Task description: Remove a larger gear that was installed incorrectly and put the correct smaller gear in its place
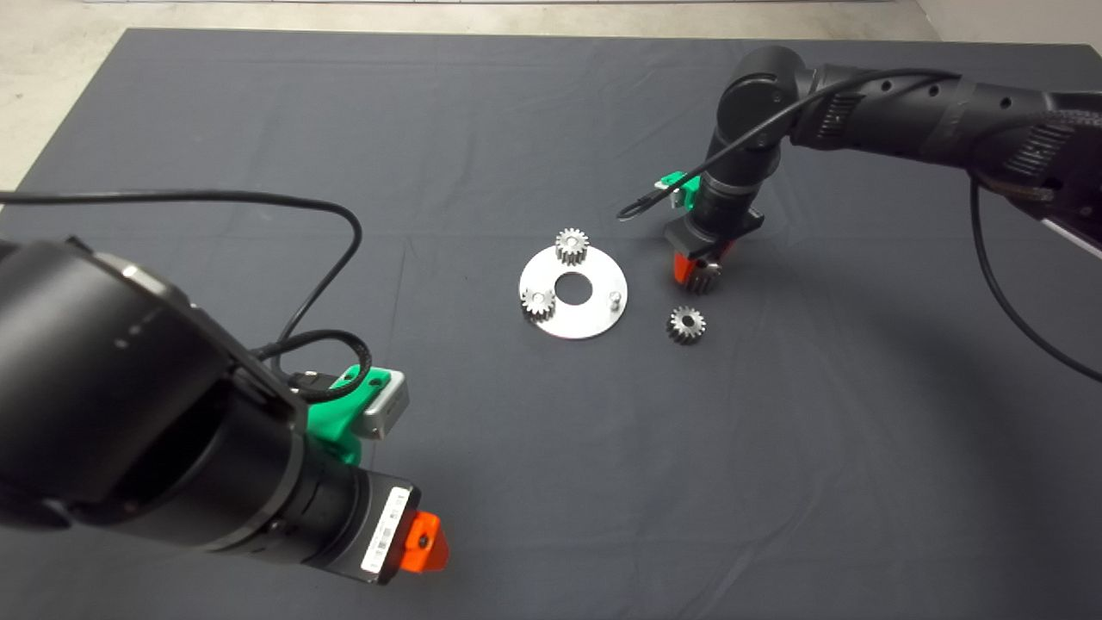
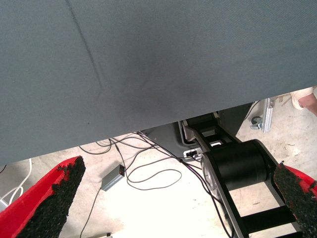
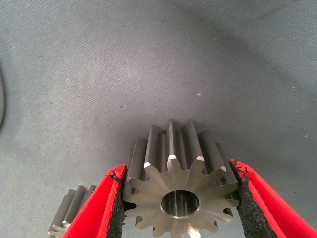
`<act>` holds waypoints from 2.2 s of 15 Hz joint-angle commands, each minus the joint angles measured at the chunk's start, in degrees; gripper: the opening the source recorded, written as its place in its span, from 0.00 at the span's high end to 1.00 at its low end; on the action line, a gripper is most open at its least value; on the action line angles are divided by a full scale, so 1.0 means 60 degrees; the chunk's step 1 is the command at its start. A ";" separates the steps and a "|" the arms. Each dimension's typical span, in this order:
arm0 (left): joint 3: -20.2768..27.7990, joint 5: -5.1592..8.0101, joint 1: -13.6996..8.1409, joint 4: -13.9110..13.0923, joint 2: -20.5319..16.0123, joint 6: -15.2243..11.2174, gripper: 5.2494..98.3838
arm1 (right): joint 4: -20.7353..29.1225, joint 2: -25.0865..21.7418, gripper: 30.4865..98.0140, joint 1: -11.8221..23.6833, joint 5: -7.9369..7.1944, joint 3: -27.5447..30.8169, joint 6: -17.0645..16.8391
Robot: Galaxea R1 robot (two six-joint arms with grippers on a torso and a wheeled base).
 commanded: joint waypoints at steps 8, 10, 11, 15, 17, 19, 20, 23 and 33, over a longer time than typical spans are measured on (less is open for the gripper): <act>0.0164 0.0011 -0.0140 -0.0190 -0.0022 -0.0046 0.00 | 0.0348 -0.0148 0.67 0.0382 -0.0615 0.0140 0.0005; 0.0164 0.0011 -0.0140 -0.0190 -0.0022 -0.0046 0.00 | 0.0362 -0.0173 0.61 0.0494 -0.0690 0.0561 0.0129; 0.0164 0.0011 -0.0140 -0.0190 -0.0009 -0.0046 0.00 | 0.0363 -0.0186 0.60 0.0701 -0.0788 0.0740 0.0366; 0.0164 0.0011 -0.0140 -0.0190 0.0007 -0.0046 0.00 | 0.1113 -0.0183 0.60 0.1441 -0.0996 0.1316 0.0640; 0.0164 0.0011 -0.0140 -0.0190 0.0022 -0.0046 0.00 | 0.1327 -0.0202 0.52 0.1456 -0.1011 0.1616 0.0747; 0.0164 0.0011 -0.0140 -0.0190 0.0022 -0.0046 0.00 | 0.1344 -0.0261 0.52 0.1456 -0.1011 0.2210 0.0914; 0.0164 0.0011 -0.0140 -0.0190 0.0023 -0.0046 0.00 | 0.1417 -0.0261 0.49 0.1456 -0.1025 0.2386 0.0972; 0.0164 0.0023 -0.0140 -0.0190 0.0036 -0.0046 0.00 | 0.1608 -0.0261 0.44 0.1441 -0.1055 0.2769 0.1070; 0.0164 0.0026 -0.0140 -0.0190 0.0051 -0.0032 0.00 | 0.1506 -0.0370 0.22 0.0698 -0.1084 0.3714 0.1137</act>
